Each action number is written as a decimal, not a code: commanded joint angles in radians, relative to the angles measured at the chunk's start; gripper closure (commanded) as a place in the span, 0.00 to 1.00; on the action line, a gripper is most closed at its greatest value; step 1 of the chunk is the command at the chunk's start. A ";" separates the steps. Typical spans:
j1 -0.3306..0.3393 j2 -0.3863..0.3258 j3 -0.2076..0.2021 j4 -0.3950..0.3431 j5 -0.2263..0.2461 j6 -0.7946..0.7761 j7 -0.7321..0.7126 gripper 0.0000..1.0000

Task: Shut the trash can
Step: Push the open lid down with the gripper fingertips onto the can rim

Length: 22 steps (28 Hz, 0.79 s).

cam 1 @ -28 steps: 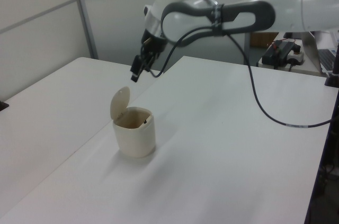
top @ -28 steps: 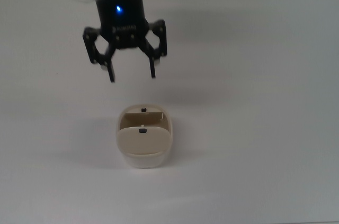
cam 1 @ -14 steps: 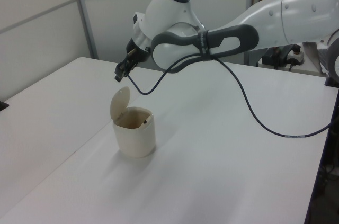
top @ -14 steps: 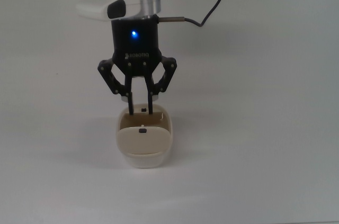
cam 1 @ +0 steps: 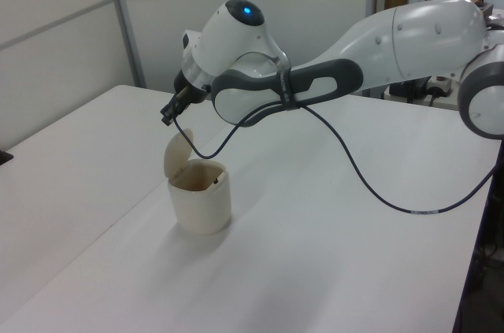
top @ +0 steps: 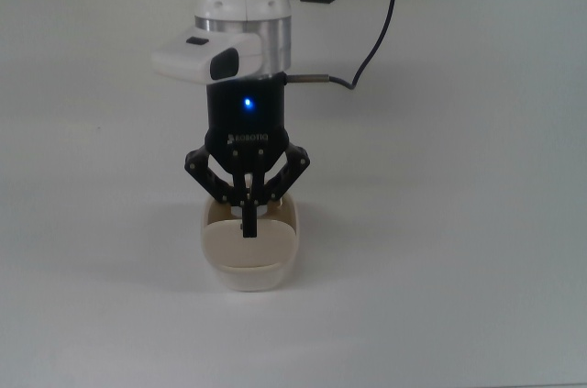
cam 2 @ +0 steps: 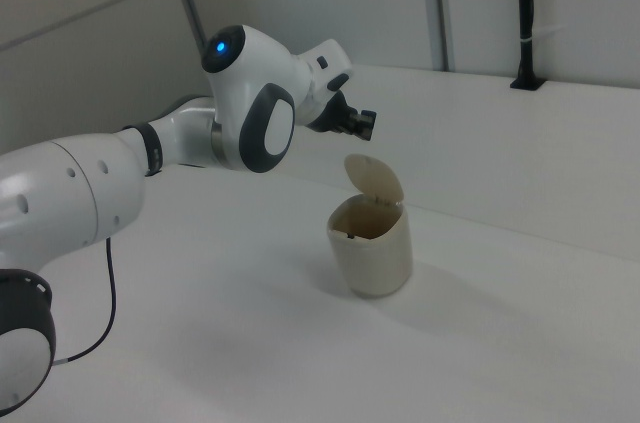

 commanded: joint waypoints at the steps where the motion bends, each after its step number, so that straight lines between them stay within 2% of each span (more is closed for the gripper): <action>1: 0.012 0.030 -0.012 0.034 -0.026 0.010 0.023 1.00; 10: 0.012 0.030 -0.010 0.030 -0.054 -0.086 0.015 1.00; 22: 0.012 0.024 -0.007 0.028 -0.036 -0.270 -0.054 1.00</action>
